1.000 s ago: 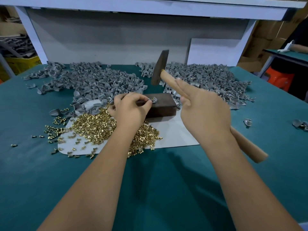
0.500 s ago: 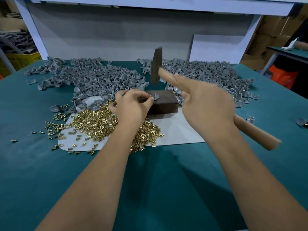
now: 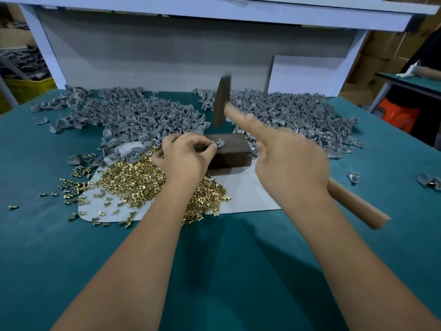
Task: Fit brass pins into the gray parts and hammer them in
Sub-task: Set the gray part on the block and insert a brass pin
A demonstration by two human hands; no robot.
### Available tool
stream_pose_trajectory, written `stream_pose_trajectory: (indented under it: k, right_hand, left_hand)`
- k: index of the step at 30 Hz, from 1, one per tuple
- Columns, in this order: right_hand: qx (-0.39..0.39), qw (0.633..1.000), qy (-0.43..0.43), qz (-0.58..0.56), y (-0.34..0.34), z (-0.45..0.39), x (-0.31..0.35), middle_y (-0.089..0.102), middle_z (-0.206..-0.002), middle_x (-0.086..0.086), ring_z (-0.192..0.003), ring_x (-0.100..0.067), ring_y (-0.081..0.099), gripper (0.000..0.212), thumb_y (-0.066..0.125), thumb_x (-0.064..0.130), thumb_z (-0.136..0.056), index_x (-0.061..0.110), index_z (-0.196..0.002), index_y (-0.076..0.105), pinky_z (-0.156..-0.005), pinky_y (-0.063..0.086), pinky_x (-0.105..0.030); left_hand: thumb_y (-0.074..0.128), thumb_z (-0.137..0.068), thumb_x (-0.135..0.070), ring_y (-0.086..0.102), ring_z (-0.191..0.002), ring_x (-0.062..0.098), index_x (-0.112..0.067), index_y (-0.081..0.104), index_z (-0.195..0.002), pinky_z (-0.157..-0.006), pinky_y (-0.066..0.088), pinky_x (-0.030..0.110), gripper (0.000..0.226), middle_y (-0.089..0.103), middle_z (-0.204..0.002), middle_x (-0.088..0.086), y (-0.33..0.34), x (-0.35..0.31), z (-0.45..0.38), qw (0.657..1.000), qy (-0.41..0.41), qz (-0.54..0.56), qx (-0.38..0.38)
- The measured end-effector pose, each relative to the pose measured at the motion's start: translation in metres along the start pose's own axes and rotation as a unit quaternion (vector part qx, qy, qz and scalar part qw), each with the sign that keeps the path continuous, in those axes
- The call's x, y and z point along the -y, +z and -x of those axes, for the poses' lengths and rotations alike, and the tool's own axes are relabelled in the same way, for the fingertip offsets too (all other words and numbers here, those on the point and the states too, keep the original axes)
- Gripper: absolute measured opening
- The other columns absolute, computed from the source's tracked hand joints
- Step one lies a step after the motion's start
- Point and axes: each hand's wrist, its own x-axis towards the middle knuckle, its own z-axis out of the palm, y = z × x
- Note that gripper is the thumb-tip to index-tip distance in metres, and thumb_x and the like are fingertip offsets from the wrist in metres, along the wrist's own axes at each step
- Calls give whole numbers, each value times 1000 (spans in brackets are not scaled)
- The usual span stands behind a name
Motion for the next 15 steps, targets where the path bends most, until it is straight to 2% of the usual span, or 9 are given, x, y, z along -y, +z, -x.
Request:
stream_pose_trajectory:
  k: [2,3,6,8,9,11,13,15]
  right_hand:
    - [58,998,-16,-9,5,5,-1,64,-90,-2,-72,-30,60,64,51,21,-92,57,-138,25,-56,31,-30]
    - [59,998,-9,-16,5,5,-1,64,-90,-1,-74,-29,61,63,51,22,-92,58,-137,27,-55,29,-30]
    - [-3,998,39,-46,1,-2,-3,50,-71,0,-56,-26,45,59,54,23,-92,59,-133,32,-46,20,-26]
    - [-32,996,65,-56,1,-4,-5,42,-70,5,-53,-20,36,54,53,25,-93,56,-134,37,-45,20,-26]
    - [-26,996,65,-48,2,-2,-6,43,-71,5,-54,-21,38,53,51,25,-93,55,-134,37,-46,21,-27]
    - [36,998,41,-36,5,4,-5,54,-77,1,-62,-28,50,55,49,26,-94,58,-135,33,-52,27,-29]
    - [86,994,41,-43,9,7,-6,66,-91,-3,-78,-30,62,55,50,26,-93,59,-134,34,-59,31,-31]
    - [65,995,56,-49,10,6,-7,66,-91,-2,-77,-30,62,52,51,26,-93,58,-133,37,-58,30,-30]
  left_hand:
    - [74,-79,-49,34,-128,9,-45,64,-69,-76,6,30,16,59,-93,-31,0,-1,0,1000,-7,2,3]
    - [74,-79,-50,34,-128,9,-45,64,-69,-77,6,30,16,59,-94,-31,0,-2,0,1000,-11,4,5]
    - [75,-79,-48,35,-129,10,-45,64,-67,-82,7,32,17,66,-99,-28,2,-3,1,1000,-16,-3,-10]
    - [75,-80,-46,36,-130,12,-44,62,-65,-86,9,35,20,65,-97,-26,3,-3,0,1000,-12,-7,-10]
    - [75,-80,-46,35,-130,12,-45,62,-64,-89,11,37,21,64,-96,-27,4,-2,-1,1000,-13,-7,-6]
    - [74,-80,-48,33,-129,11,-45,62,-64,-91,12,38,21,61,-96,-29,2,-1,-1,1000,-17,-9,4]
    - [73,-81,-50,32,-129,11,-46,63,-68,-85,10,35,17,63,-102,-29,2,-1,-1,1000,-14,-7,13]
    - [74,-81,-50,32,-130,10,-44,66,-72,-82,8,32,13,65,-107,-28,1,-2,-1,1000,-15,-8,8]
